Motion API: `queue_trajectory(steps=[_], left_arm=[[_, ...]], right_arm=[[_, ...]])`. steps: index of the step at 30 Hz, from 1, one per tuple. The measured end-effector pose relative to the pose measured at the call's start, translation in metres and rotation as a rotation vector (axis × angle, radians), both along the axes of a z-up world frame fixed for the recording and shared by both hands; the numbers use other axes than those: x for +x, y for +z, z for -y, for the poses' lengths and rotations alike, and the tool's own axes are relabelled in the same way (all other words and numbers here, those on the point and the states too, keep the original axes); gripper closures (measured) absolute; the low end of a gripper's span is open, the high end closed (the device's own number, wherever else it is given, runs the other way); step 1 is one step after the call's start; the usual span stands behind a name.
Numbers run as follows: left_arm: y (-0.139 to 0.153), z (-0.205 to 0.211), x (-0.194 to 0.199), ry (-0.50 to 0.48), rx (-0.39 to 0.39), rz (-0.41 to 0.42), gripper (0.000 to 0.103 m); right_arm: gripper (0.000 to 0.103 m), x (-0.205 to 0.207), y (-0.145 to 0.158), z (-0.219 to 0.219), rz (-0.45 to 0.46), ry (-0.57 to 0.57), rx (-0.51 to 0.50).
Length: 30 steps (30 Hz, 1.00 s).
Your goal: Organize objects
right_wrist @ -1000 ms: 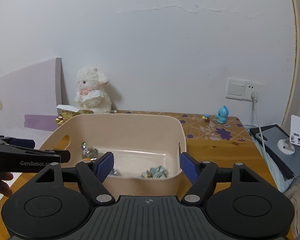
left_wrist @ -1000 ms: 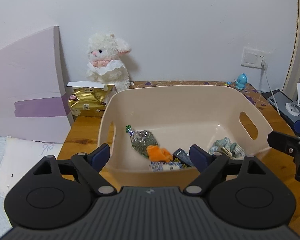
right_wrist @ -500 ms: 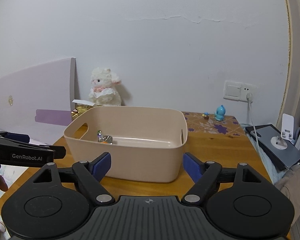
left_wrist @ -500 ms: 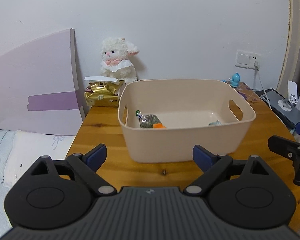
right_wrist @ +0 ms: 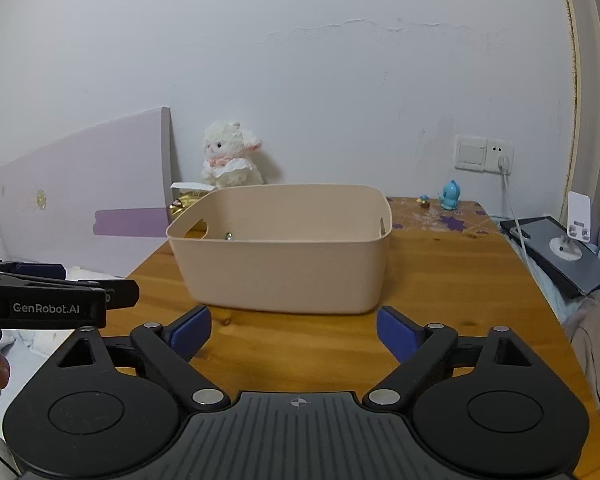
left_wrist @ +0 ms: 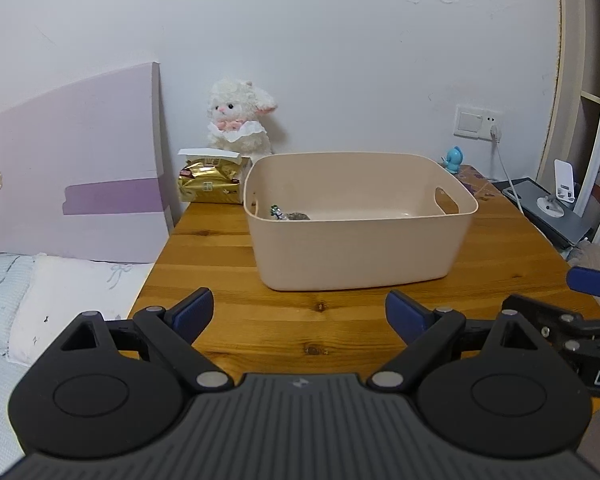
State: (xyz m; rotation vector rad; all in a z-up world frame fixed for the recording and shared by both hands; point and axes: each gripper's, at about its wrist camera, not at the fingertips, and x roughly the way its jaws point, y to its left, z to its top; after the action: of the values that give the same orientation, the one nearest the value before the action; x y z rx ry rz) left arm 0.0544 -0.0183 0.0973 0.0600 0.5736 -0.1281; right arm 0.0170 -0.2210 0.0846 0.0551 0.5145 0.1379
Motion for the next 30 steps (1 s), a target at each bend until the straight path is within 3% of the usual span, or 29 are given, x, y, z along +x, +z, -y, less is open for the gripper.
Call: queue_trajectory(steps=[13,20,30], left_arm=[[-0.018,0.006,-0.041,-0.019,0.026,-0.005,0.010],[-0.021,0.012,-0.061,-0.019,0.065,0.005,0.010],[-0.024,0.021,-0.073,-0.052,0.057,-0.014,0.009]], right_arm=[[0.010,-0.032,-0.007,0.009,-0.003,-0.010,0.064],[0.008,-0.045,-0.010,0.013,-0.006,-0.018,0.047],[0.002,-0.054,-0.013,0.017,-0.020,-0.023,0.022]])
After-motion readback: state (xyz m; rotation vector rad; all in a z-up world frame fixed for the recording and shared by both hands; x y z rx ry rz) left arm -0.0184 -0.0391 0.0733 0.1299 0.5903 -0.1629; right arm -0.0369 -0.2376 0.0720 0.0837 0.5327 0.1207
